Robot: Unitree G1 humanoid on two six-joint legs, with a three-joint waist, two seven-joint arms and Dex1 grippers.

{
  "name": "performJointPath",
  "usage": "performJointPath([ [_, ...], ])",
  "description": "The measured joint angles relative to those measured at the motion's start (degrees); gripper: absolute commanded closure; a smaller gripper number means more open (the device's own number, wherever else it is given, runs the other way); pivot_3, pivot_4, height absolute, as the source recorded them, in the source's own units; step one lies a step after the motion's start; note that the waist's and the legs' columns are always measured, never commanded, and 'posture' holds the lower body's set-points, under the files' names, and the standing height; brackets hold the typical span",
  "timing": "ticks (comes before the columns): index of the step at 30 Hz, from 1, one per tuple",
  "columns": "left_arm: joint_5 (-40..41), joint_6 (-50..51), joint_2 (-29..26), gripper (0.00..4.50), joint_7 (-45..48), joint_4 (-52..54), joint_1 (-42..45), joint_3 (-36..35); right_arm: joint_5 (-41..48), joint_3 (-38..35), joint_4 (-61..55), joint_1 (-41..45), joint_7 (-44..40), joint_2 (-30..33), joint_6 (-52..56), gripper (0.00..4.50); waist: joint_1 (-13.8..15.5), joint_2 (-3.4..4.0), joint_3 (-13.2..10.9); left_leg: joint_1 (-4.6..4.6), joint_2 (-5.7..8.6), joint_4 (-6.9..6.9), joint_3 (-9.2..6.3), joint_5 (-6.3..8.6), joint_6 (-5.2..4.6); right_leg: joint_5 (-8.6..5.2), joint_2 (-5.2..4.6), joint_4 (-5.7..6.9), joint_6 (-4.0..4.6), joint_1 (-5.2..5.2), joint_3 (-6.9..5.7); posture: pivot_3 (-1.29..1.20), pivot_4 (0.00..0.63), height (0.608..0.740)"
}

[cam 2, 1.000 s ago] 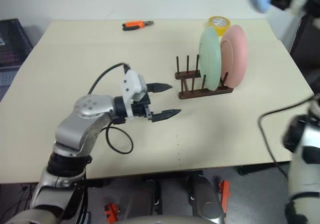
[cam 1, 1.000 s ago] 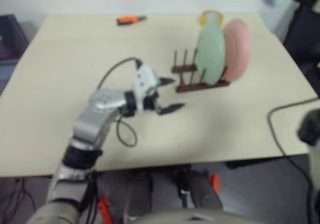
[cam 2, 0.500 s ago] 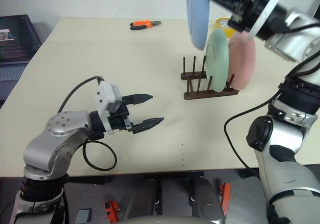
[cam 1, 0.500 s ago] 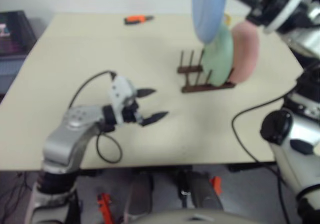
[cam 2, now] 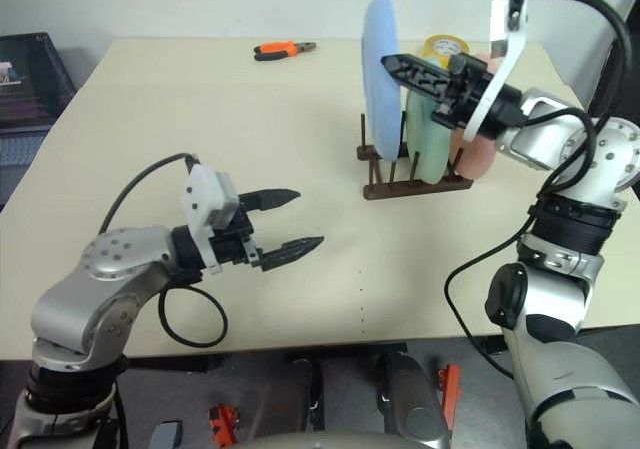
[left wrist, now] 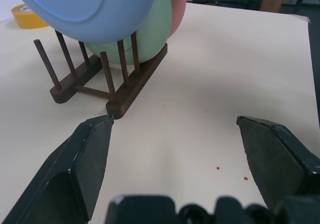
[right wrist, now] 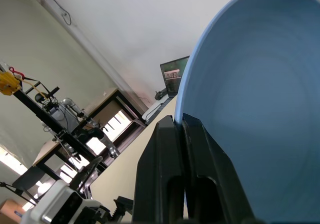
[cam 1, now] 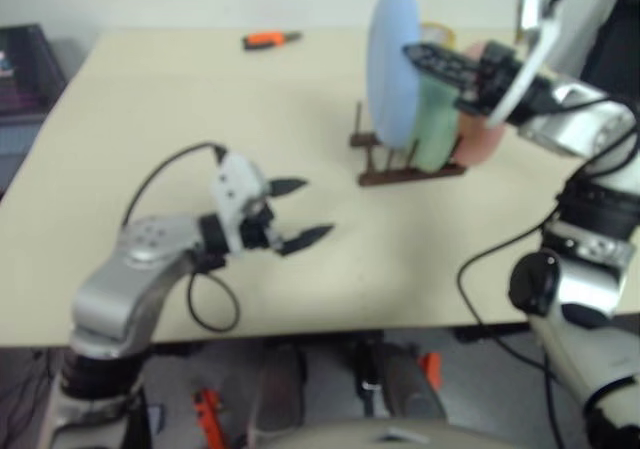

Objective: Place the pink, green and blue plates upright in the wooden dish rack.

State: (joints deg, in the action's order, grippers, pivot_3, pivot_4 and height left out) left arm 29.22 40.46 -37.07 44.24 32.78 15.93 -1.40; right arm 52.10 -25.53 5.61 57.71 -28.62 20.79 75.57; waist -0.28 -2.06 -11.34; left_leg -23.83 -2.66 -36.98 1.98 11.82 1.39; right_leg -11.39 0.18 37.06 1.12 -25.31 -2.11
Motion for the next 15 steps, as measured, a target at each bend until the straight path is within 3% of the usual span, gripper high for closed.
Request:
performJointPath([
  [13, 0.07, 0.76, -0.33, 0.14, -1.13, 0.77, 0.67, -0.03, -2.06, 4.91, 5.22, -0.99, -1.29, 0.5, -5.83, 4.47, -0.03, 0.0, 0.0, 0.0, 0.0, 0.0, 0.01, 0.0, 0.0, 0.0, 0.01, 0.0, 0.0, -0.01, 0.01, 0.0, 0.15, 0.74],
  [15, 0.08, 0.78, -0.37, 0.14, -1.17, 0.81, 0.67, -0.04, -2.7, 5.44, 6.0, -0.97, -1.31, 0.5, -7.25, 4.04, -0.01, 0.0, 0.0, 0.0, 0.01, 0.0, 0.0, 0.0, 0.0, 0.0, 0.02, -0.03, 0.0, -0.01, 0.0, 0.0, 0.15, 0.74],
])
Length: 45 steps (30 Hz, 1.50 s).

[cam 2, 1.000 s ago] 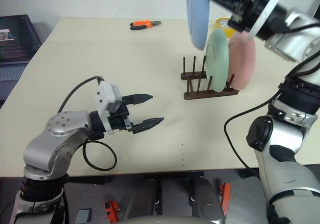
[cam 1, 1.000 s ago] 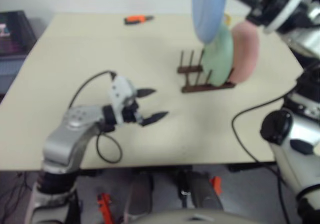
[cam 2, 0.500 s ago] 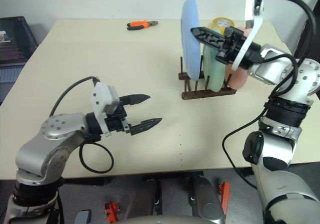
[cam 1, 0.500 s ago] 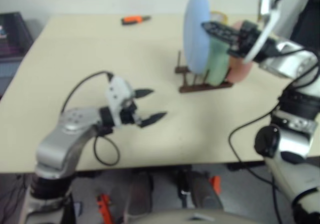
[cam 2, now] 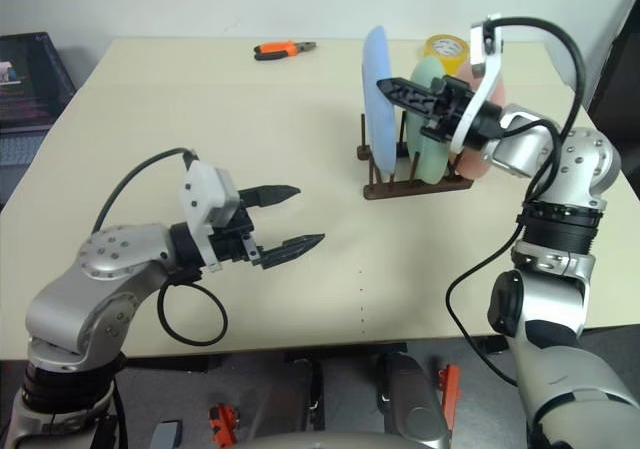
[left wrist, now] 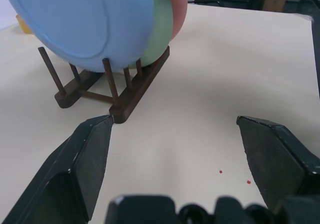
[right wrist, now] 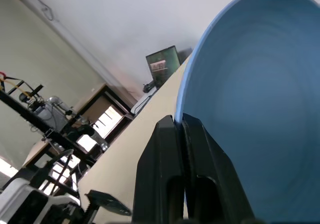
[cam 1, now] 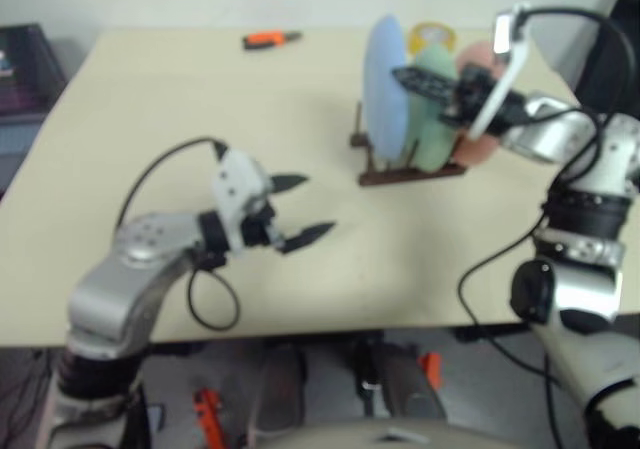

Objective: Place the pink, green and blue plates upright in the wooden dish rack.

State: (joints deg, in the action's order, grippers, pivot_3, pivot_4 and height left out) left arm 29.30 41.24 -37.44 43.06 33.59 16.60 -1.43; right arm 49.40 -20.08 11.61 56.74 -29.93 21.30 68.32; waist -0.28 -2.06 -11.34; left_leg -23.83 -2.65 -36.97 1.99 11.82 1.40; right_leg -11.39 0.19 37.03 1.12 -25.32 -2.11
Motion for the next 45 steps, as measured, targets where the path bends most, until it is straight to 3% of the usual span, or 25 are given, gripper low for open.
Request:
performJointPath([
  [10, 0.01, 0.09, -0.57, 0.14, -0.11, 0.08, -0.01, -0.02, -2.32, 2.31, 1.11, 0.13, -0.6, 0.69, -4.74, 0.77, 0.0, 0.0, 0.0, 0.0, -0.01, 0.0, 0.0, 0.0, 0.0, 0.0, 0.0, 0.0, 0.0, -0.01, -0.01, 0.0, 0.15, 0.74],
  [20, 0.1, 0.54, -2.03, 0.14, -0.1, 0.29, -0.17, -0.62, -5.77, 5.99, -0.42, 1.8, -3.15, 3.46, -11.12, 0.77, 0.02, 0.02, -0.01, -0.04, 0.0, 0.02, 0.01, 0.0, 0.0, -0.01, -0.01, -0.04, 0.01, -0.04, 0.0, 0.0, 0.15, 0.74],
  [26, 2.18, 0.85, -6.05, 0.14, 0.89, 0.2, -0.31, -5.43, -5.49, 10.9, -10.29, -0.62, -14.97, 18.56, -9.37, 0.77, 0.35, 0.02, -0.02, -0.06, 0.02, 0.08, -0.02, 0.03, 0.01, -0.1, -0.06, -0.14, 0.14, -0.04, -0.08, 0.0, 0.15, 0.74],
  [29, 3.81, 0.99, -7.72, 0.14, 1.91, -0.09, -0.24, -7.94, -7.38, 14.96, -15.14, -9.35, -25.22, 28.11, -12.07, 0.77, 0.49, -0.02, -0.02, -0.05, 0.06, 0.05, -0.04, 0.06, 0.02, -0.15, -0.13, -0.17, 0.19, -0.01, -0.13, 0.0, 0.15, 0.74],
  [31, 6.29, 1.64, -9.94, 0.14, 3.58, -0.23, -1.24, -11.58, -8.38, 16.94, -15.16, -14.5, -32.3, 33.75, -13.89, 0.77, 0.34, 0.01, -0.07, -0.05, 0.07, 0.03, -0.01, 0.06, 0.02, -0.19, -0.16, -0.14, 0.27, -0.05, -0.08, 0.0, 0.15, 0.74],
  [35, 9.24, 2.46, -16.05, 0.14, 8.65, -2.67, -3.92, -18.29, -10.21, 16.99, -12.96, -14.71, -41.69, 41.09, -17.62, 0.77, -0.55, 0.13, -0.16, 0.06, -0.02, 0.05, -0.01, 0.06, 0.03, -0.3, -0.16, -0.1, 0.45, -0.12, -0.04, 0.0, 0.15, 0.74],
  [40, 6.62, -0.08, -25.28, 0.14, 16.38, -11.08, -9.27, -27.28, -15.92, 17.85, -7.8, -14.63, -47.66, 45.32, -24.97, 0.77, -1.06, 0.09, -0.19, 0.07, -0.07, 0.1, -0.12, 0.08, 0.06, -0.42, -0.18, -0.07, 0.65, -0.19, -0.23, 0.0, 0.15, 0.74],
  [45, 5.34, 0.31, -28.14, 0.14, 16.41, -11.05, -9.9, -32.87, -19.29, 19.3, -6.39, -14.91, -50.52, 45.41, -30.24, 0.77, -1.17, 0.11, -0.21, -0.02, -0.04, 0.14, -0.07, 0.16, 0.19, -0.44, -0.36, -0.1, 0.67, -0.24, -0.13, 0.0, 0.15, 0.74],
])
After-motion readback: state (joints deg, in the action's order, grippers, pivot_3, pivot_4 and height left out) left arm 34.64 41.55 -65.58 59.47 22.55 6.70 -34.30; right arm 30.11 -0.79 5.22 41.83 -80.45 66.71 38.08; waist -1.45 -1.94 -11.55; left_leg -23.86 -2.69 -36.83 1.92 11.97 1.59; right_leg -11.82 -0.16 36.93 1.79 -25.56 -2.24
